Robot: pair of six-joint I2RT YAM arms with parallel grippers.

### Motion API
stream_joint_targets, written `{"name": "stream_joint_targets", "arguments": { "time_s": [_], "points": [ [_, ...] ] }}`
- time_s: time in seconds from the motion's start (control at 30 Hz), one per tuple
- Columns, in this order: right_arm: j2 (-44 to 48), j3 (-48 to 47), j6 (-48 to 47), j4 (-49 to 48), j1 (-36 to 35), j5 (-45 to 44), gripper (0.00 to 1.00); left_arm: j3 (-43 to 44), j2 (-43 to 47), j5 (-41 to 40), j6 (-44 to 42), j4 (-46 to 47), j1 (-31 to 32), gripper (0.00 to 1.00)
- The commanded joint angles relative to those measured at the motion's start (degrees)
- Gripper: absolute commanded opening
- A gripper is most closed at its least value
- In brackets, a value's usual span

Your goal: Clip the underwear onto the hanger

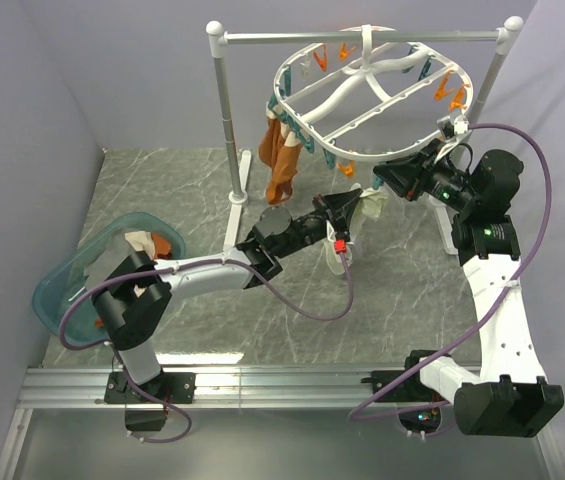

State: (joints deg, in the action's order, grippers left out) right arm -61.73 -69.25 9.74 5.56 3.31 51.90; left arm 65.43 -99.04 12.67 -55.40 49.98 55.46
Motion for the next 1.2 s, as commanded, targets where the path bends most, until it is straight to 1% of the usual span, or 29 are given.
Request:
{"name": "stream_joint_targets", "arguments": {
  "time_s": [0.0,0.17,0.33,0.37,0.47,0.6,0.67,0.87,1.03,1.17],
  "points": [
    [1.0,0.26,-0.95,-1.17,0.2,3.38,0.0,3.82,-0.18,3.59,2.22,-0.4,-0.62,0.0],
    [0.56,-0.18,-1.47,-1.17,0.29,4.26,0.0,3.74,-0.01,5.52,3.27,-0.93,-1.41,0.0],
    [0.3,-0.62,-0.77,-1.87,0.29,5.66,0.0,4.62,0.34,10.27,4.86,-4.62,-2.55,0.0],
    [0.3,-0.62,-0.77,-1.87,0.29,6.45,0.0,4.97,0.17,10.71,6.34,-5.41,-3.07,0.0],
    [0.04,-0.88,-2.34,-1.08,0.29,7.16,0.0,9.09,-0.27,12.82,10.99,-9.19,-4.48,0.0],
    [-0.05,-1.23,-4.99,0.06,0.29,9.0,0.0,11.64,-0.45,15.98,13.2,-12.26,-5.36,0.0],
    [-0.58,-1.76,-6.04,0.76,0.29,9.45,0.0,13.75,-0.8,18.0,14.87,-15.59,-5.98,0.0],
    [-0.67,-1.85,-7.89,1.12,0.29,9.19,0.0,14.73,-0.62,21.43,15.41,-18.68,-6.51,0.0],
    [-0.14,-1.94,-9.21,2.08,0.29,8.04,0.0,13.59,-0.01,22.75,15.06,-18.08,-6.51,0.0],
    [-0.4,-2.81,-11.76,3.92,0.29,8.39,0.0,14.19,-0.18,21.88,16.02,-17.28,-6.51,0.0]
  ]
}}
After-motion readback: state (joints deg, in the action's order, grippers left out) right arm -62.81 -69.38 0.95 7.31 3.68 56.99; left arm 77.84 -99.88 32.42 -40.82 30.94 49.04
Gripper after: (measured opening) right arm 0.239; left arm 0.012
